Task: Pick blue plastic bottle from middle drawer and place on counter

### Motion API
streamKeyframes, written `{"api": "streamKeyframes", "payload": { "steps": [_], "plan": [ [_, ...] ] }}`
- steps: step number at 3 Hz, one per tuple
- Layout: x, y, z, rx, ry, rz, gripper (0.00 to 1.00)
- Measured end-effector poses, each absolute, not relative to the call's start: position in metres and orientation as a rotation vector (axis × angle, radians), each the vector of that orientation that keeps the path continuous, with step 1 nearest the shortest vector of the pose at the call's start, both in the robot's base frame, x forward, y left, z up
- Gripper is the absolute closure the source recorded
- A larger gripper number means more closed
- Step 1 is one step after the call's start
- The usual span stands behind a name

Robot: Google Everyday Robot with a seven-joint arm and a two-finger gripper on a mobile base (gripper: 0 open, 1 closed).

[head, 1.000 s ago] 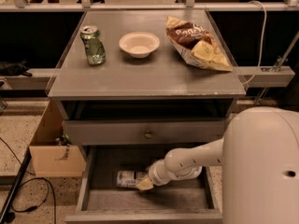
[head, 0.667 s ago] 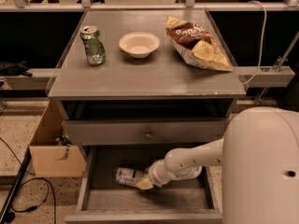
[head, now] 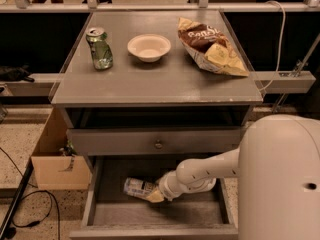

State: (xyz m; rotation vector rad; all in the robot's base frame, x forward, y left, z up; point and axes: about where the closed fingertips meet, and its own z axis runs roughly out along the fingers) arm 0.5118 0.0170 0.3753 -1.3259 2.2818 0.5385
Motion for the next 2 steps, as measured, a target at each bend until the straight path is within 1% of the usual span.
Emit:
{"api": "streamKeyframes", "payload": {
  "steps": [1, 2],
  "plan": [
    [0.512, 0.017, 0.375, -1.326, 2.282, 0.538, 1.0],
    [0.501, 0.001, 0.399, -1.328, 2.273, 0.524, 1.0]
  ]
}}
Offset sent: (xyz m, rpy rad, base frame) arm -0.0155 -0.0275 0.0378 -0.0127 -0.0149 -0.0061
